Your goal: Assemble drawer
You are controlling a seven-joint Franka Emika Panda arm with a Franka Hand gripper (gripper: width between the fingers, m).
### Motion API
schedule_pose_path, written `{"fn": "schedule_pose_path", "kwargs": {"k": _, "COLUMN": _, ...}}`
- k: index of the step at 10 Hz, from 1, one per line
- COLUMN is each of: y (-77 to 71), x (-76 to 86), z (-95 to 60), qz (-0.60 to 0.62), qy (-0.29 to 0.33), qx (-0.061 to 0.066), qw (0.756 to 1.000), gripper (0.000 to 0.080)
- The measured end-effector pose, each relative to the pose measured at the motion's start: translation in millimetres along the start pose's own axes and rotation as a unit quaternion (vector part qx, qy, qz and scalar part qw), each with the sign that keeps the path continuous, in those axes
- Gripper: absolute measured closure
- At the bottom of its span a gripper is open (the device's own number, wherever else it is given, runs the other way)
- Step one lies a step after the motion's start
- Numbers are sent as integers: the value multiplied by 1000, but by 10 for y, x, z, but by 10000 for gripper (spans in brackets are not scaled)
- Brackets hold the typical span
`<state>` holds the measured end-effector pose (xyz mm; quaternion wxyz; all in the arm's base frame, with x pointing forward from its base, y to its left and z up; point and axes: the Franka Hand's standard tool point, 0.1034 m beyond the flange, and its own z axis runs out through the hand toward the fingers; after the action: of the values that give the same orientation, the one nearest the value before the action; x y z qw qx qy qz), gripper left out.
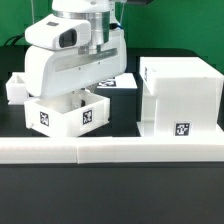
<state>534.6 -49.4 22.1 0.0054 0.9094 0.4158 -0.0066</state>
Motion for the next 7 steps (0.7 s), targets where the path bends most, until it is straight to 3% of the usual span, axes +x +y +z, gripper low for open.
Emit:
{"fn": "schedule_pose_path", "kwargs": {"k": 3, "y": 14, "x": -20, "z": 0, "qz": -83, "qy": -5, "qx": -3, "qw": 997, "gripper": 757}}
{"fn": "schedule_pose_path", "kwargs": {"k": 7, "y": -25, "x": 74, "z": -16, "qz": -169, "qy": -13, "qx": -5, "qw": 985, "gripper": 757}}
